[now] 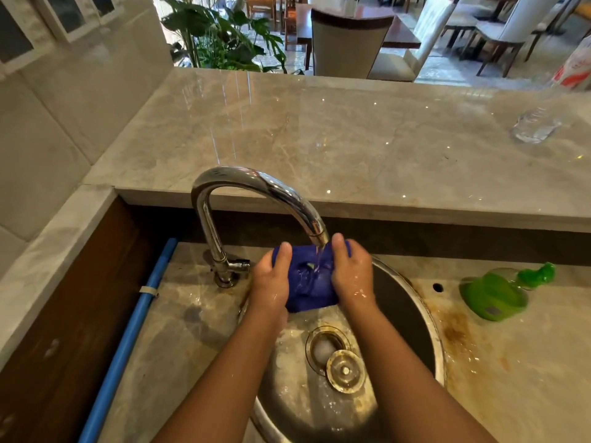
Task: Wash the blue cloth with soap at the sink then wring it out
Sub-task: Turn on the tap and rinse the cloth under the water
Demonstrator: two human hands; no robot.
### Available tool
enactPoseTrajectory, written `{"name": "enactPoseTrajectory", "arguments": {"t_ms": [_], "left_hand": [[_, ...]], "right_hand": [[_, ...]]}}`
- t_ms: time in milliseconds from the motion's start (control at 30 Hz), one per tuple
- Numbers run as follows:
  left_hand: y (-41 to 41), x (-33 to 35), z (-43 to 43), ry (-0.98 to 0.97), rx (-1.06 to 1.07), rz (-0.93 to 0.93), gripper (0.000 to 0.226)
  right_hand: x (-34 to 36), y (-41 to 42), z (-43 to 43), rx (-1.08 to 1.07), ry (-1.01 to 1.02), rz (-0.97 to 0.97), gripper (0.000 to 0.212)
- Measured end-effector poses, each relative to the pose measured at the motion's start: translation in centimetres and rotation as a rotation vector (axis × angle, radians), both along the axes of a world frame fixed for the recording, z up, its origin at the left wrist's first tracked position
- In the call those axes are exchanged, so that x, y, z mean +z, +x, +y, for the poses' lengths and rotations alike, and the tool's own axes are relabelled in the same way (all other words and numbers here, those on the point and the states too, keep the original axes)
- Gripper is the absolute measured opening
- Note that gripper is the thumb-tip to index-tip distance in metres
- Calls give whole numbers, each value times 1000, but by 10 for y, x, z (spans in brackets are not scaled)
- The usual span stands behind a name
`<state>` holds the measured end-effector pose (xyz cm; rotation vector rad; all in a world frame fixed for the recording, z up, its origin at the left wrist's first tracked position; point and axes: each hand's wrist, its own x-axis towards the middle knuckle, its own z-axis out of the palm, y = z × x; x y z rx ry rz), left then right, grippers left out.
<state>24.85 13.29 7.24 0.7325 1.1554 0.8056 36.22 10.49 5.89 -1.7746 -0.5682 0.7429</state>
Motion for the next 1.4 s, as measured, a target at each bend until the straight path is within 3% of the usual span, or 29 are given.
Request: {"name": "enactPoseTrajectory", "arguments": {"t_ms": [133,267,400,567,800,933,1133,1267,1400], "left_hand": [[5,8,11,79,-43,58,20],[11,5,14,65,-94,67,29],[20,2,7,-47,-73,7,38],[26,-4,0,-238,-126,-162,35],[19,-11,-5,-123,-201,-96,26],[12,-15,-3,-31,-183,-16,27],[-8,-16,16,37,-150,43,12],[-4,-18,10,-31,-135,45,25],[6,-16,0,-299,-106,-180,35]], "right_hand": [[26,5,-20,92,146,-122,28],[37,-10,-24,94,169,-122,24],[35,-44,-19,69,186,-128,27],[15,-40,-6,-16,49,-356,34],[-17,-6,6,5,-187,-278,36],[-21,0,9,8,-174,-119,37],[3,8,-6,34,29,104,32],[12,-1,-13,6,113,178,29],[14,3,-14,40,89,129,30]]}}
